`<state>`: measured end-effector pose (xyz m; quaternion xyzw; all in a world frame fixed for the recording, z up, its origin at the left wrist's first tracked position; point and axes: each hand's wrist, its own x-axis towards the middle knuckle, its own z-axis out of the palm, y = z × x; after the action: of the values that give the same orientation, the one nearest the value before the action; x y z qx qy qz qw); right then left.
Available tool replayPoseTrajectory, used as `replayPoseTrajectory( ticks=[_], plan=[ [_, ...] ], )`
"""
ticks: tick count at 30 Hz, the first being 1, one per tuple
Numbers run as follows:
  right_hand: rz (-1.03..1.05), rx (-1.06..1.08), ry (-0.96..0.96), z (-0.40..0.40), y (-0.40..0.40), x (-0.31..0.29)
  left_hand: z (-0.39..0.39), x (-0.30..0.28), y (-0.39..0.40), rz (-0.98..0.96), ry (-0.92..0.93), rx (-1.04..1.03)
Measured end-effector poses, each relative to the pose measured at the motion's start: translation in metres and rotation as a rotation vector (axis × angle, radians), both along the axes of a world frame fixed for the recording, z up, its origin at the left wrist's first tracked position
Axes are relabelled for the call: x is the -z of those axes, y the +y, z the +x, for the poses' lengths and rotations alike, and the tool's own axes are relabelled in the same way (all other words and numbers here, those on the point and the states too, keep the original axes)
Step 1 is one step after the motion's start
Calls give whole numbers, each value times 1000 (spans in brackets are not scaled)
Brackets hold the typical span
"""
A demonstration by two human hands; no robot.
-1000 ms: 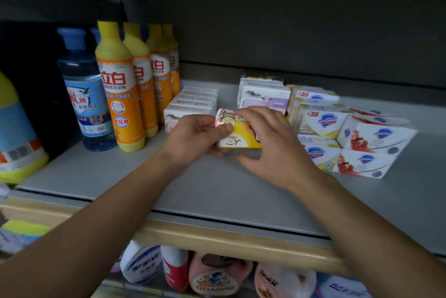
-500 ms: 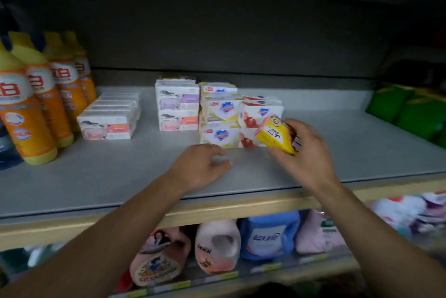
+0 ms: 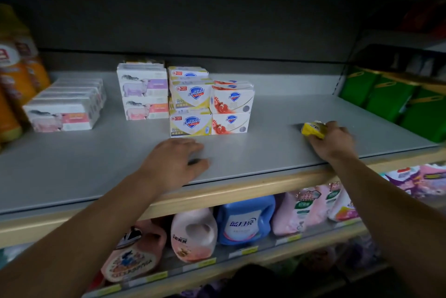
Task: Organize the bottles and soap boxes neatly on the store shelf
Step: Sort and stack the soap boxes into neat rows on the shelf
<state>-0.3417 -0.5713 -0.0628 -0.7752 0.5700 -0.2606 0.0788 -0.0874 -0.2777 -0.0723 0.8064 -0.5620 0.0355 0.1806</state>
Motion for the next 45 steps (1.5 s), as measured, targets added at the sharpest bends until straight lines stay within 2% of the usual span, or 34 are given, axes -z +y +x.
replayPoseTrajectory(
  ticks=[4, 6, 8, 10, 14, 16, 23, 28, 32, 40, 45],
  plan=[
    [-27, 40, 108, 0, 3, 1, -1, -1, 2, -9, 7, -5],
    [-113, 49, 173, 1, 13, -3, -2, -3, 3, -5, 13, -5],
    [-254, -9, 158, 8, 29, -10, -2, -3, 3, 5, 19, -6],
    [-334, -145, 73, 26, 51, -21, -2, -4, 3, -5, 45, -14],
    [-278, -478, -87, 79, 113, -34, 5, -12, 13, -187, 273, -27],
    [-255, -634, -121, 108, 146, -35, 15, -20, 25, -271, 301, -38],
    [-138, -1024, 84, 204, 231, -20, 66, -43, 93, -478, 277, -254],
    [-54, -1051, 265, 248, 247, -5, 90, -50, 128, -483, 189, -355],
    [-62, -1041, 264, 253, 241, 7, 115, -57, 129, -420, 105, -385],
    [-95, -1041, 219, 256, 239, 11, 176, -73, 41, -385, 46, -410],
    [-97, -1049, 180, 257, 238, 13, 198, -69, -4, -274, -73, -411]
  ],
)
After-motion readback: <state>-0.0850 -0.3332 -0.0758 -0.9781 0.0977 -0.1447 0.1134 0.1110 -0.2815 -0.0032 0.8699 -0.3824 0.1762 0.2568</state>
